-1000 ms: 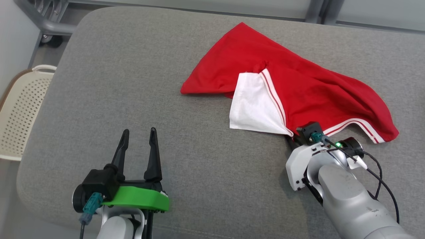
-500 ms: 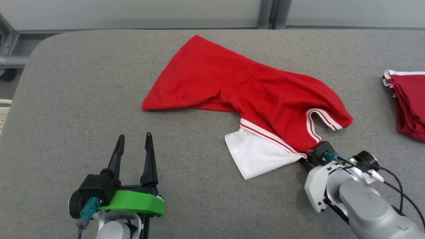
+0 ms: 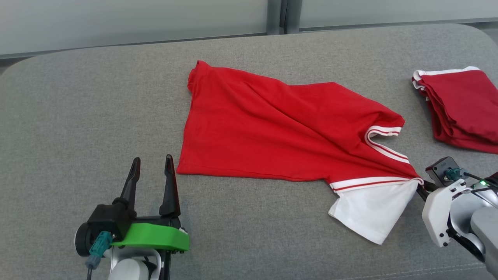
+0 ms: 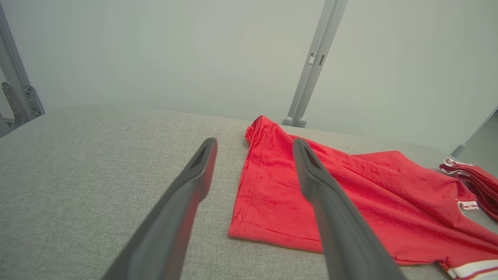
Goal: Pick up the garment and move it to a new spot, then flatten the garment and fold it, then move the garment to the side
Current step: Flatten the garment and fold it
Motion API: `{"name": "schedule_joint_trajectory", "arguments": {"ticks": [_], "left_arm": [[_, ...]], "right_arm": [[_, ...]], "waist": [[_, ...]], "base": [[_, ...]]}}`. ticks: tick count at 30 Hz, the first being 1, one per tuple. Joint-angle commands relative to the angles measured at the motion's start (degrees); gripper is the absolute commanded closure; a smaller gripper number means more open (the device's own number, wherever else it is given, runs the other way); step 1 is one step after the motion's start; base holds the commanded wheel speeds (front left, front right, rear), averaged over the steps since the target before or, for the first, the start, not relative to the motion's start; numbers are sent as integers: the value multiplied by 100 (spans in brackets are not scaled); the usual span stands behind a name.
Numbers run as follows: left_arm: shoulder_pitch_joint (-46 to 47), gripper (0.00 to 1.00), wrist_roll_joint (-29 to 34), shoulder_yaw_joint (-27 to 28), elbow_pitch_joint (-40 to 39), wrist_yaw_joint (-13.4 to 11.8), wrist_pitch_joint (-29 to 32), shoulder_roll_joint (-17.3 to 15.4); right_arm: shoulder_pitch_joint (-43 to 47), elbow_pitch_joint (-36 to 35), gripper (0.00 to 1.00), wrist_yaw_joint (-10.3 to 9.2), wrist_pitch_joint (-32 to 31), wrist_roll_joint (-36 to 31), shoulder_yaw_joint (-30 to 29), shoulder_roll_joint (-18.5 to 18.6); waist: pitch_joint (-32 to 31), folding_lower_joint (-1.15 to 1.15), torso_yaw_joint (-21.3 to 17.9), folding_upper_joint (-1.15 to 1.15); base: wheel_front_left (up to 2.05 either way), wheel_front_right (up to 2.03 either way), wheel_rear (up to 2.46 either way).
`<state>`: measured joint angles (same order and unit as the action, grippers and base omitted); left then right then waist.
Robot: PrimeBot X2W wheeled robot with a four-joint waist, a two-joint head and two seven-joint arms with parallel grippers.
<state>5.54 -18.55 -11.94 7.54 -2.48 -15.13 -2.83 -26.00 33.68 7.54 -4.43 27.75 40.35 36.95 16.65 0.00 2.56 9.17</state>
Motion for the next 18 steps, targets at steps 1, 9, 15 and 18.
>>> {"name": "schedule_joint_trajectory", "arguments": {"ticks": [1,9,15,18], "left_arm": [[67,0,23,24,8,35,2,-14],[137,0,72,26,53,61,1,-13],[105,0,49,-10,58,74,1,-14],[92,0,38,-35,63,84,2,-13]], "right_arm": [[93,-8,100,-10,32,27,-21,38],[-61,283,100,-10,368,-264,-135,9],[-85,504,0,-10,905,-557,-306,-190],[-57,585,0,-10,1088,-672,-437,-268]], "waist": [[25,0,-7,0],[85,0,10,0],[67,0,-75,0],[18,0,-147,0]], "base": [[0,0,0],[0,0,0],[0,0,0],[0,0,0]]}}
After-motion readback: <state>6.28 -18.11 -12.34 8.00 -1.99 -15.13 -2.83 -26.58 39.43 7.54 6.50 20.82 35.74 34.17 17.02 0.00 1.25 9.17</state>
